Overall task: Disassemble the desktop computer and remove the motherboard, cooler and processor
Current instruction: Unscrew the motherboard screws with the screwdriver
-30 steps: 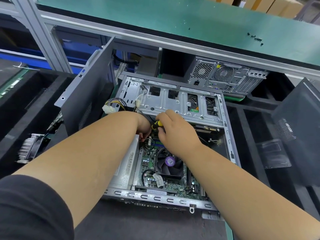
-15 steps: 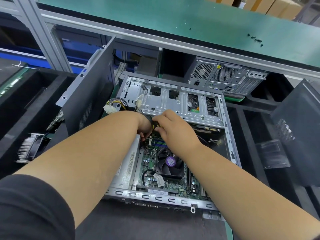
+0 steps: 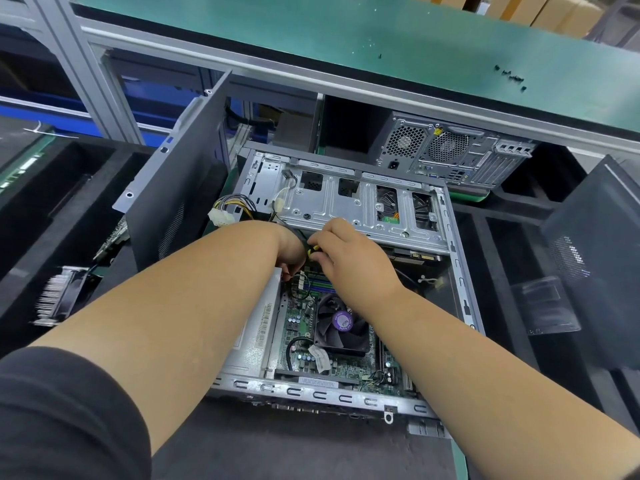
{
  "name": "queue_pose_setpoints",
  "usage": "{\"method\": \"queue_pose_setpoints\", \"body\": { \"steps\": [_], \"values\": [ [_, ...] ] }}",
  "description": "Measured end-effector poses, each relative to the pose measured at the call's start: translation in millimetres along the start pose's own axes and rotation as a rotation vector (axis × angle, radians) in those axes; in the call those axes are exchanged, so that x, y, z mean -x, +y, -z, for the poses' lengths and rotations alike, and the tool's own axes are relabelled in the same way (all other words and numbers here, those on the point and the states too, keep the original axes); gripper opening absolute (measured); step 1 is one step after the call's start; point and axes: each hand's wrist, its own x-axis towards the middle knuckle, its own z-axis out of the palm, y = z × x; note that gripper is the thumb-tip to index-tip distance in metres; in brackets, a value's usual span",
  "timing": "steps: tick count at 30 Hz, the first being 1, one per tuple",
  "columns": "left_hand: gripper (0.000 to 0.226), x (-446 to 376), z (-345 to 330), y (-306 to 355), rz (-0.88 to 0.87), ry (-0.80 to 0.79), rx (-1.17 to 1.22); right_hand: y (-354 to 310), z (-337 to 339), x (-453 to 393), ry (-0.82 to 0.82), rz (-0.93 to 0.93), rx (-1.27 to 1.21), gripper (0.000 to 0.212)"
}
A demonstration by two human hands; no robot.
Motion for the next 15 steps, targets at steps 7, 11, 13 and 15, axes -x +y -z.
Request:
{"method": "queue_pose_setpoints", "body": {
  "steps": [7, 11, 13, 15],
  "values": [
    [0.023, -0.1, -1.4, 0.6, 0.024, -0.036, -0.043, 4.2, 1.9, 3.8, -0.007, -0.023, 0.024, 0.025],
    [0.023, 2.1, -0.6, 3.3, -0.013, -0.025, -0.072, 6.1, 3.0, 3.0, -0.049, -0.01, 0.033, 0.029],
    [0.021, 4.2, -0.8, 2.4, -0.02, -0.03, -0.084, 5.6, 1.7, 4.2, -0.084, 0.034, 0.023, 0.027],
    [0.02, 6.0, -1.0, 3.2, -0.032, -0.04, -0.107, 5.4, 0.8, 5.6, -0.106, 0.077, 0.026, 0.024]
  ]
}}
